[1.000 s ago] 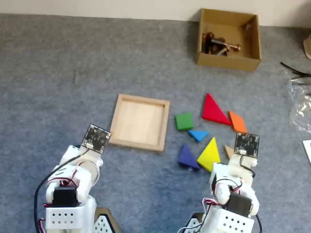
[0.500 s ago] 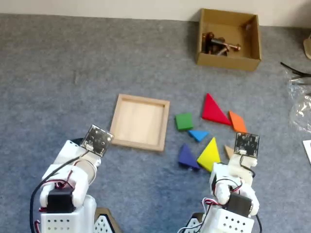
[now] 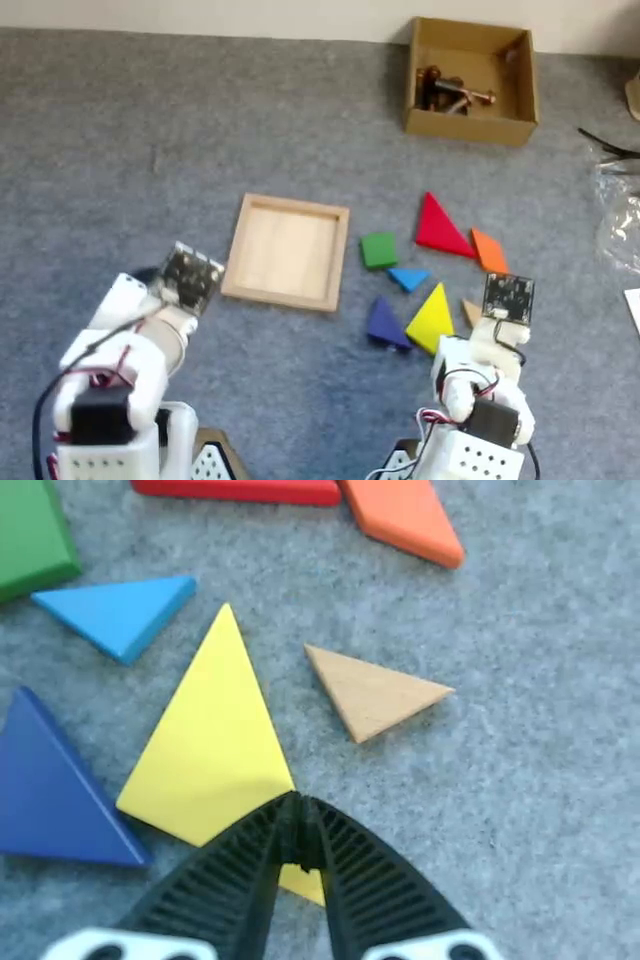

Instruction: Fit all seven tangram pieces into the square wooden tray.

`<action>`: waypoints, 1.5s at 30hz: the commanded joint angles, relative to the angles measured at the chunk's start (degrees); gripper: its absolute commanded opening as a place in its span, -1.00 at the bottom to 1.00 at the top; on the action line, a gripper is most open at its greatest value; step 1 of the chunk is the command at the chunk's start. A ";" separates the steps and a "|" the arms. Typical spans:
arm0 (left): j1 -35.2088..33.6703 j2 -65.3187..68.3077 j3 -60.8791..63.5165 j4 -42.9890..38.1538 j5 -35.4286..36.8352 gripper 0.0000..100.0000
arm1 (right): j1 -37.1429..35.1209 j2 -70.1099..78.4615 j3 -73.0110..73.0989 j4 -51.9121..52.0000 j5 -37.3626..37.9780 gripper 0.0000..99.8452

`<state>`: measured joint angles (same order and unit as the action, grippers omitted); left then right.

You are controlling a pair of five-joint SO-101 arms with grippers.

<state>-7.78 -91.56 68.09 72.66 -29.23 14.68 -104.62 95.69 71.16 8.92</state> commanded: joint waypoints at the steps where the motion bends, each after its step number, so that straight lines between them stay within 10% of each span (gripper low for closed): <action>1: 0.66 16.40 -12.53 0.09 -0.35 -0.98 | 0.66 -0.75 8.57 0.40 -0.35 -0.99; 24: 36.44 58.77 -31.60 2.55 -0.09 -0.98 | 0.66 -0.75 8.57 0.40 -0.35 -0.99; 45: 43.30 70.73 -31.16 -22.42 7.56 -0.98 | 0.66 -0.75 8.57 0.40 -0.35 -0.99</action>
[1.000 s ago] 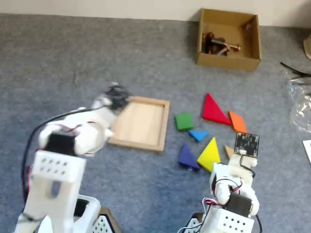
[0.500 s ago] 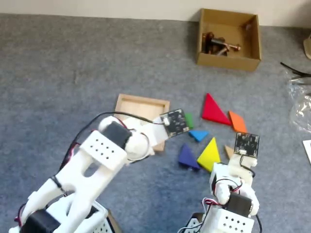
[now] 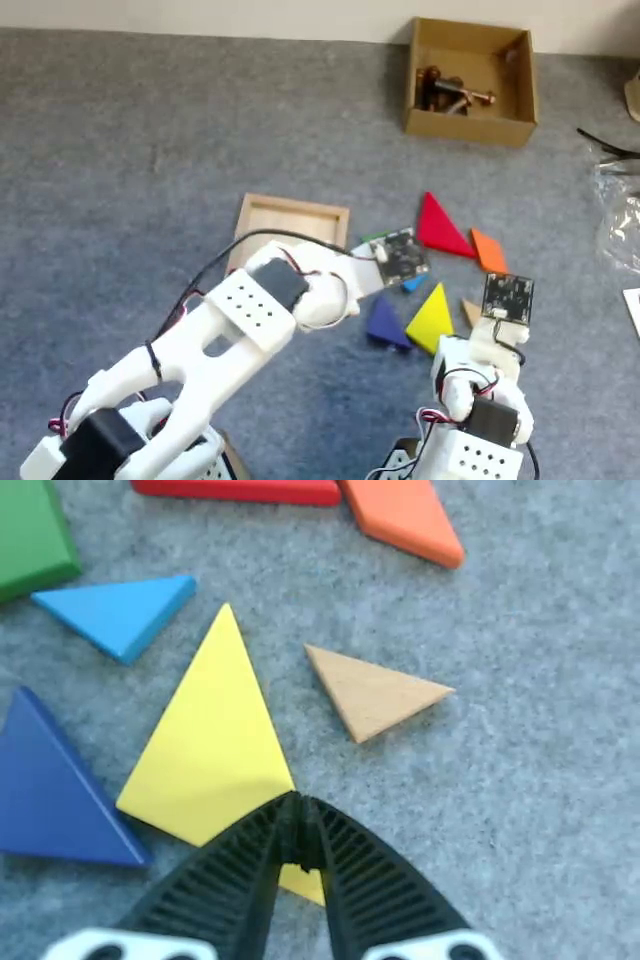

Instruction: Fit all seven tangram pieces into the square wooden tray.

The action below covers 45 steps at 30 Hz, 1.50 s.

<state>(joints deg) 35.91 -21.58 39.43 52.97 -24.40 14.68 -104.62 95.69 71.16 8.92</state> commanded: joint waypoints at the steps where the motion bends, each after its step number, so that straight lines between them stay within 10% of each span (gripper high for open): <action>1: -0.75 1.01 -2.51 -2.73 2.73 -0.98 | 0.66 -0.75 8.57 0.40 -0.35 -0.99; 17: -1.80 1.19 -1.36 -1.93 2.46 -0.98 | 1.10 -0.75 8.57 0.40 -0.09 -0.99; 31: -1.80 1.36 0.40 -1.85 2.46 -0.78 | 29.49 -0.75 8.57 0.40 -0.09 -0.99; 45: 1.19 1.54 0.40 -10.20 13.27 -0.78 | 34.68 -0.75 8.57 0.40 -0.09 -0.99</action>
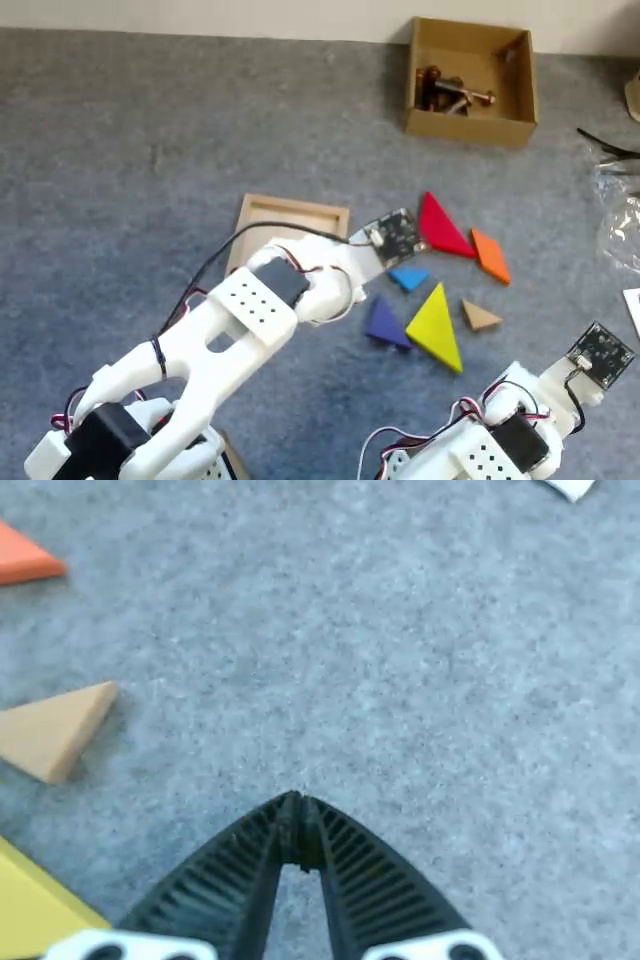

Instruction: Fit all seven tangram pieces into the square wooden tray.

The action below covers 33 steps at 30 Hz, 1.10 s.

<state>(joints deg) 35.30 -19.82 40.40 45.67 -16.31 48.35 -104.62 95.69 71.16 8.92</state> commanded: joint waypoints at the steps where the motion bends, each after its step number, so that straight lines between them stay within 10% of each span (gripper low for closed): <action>1: 1.80 -0.22 -0.57 -3.08 6.77 -0.78 | 1.01 -0.75 8.57 0.40 -0.09 -0.99; 14: 3.56 -0.22 1.45 -5.19 29.36 -0.44 | 1.01 -0.75 8.57 0.40 -0.09 -0.99; 33: 9.01 -0.22 13.67 -17.49 23.56 -0.41 | 1.27 -0.75 8.57 0.40 -0.18 -0.99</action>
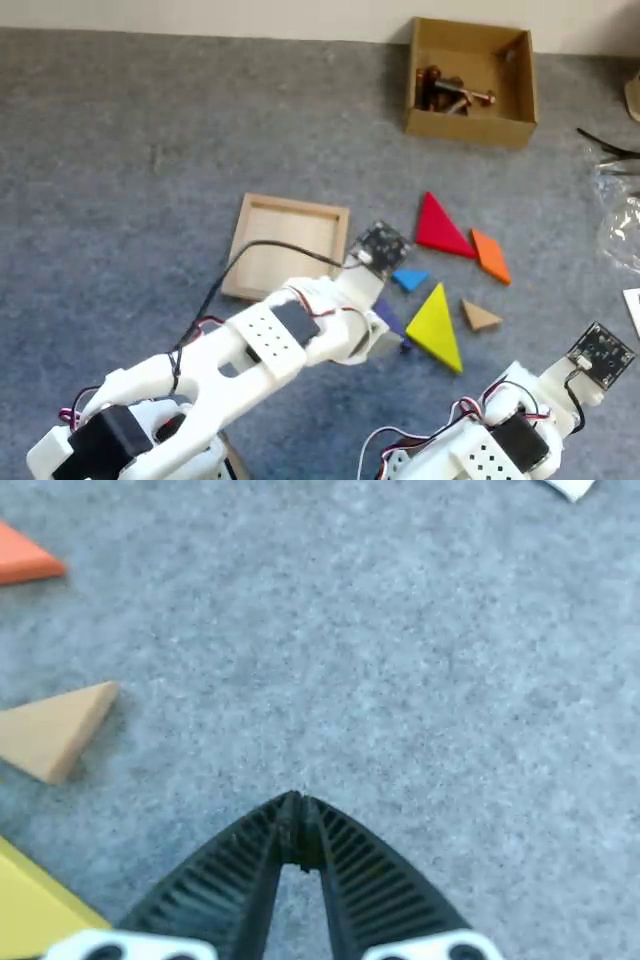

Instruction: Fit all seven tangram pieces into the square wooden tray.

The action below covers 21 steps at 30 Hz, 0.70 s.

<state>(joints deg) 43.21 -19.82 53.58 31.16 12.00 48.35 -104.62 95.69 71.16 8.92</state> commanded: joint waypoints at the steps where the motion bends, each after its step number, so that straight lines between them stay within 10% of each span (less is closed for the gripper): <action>1: 1.10 -0.22 1.10 -3.87 -6.68 -0.41 | 1.27 -0.75 8.57 0.40 -0.18 -0.99; 21: 0.84 16.84 -6.55 -9.49 -10.90 -0.42 | 1.27 -0.75 8.57 0.40 -0.09 -0.99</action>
<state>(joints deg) 43.47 -4.18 51.30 22.37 1.27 48.97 -104.62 95.69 71.16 8.92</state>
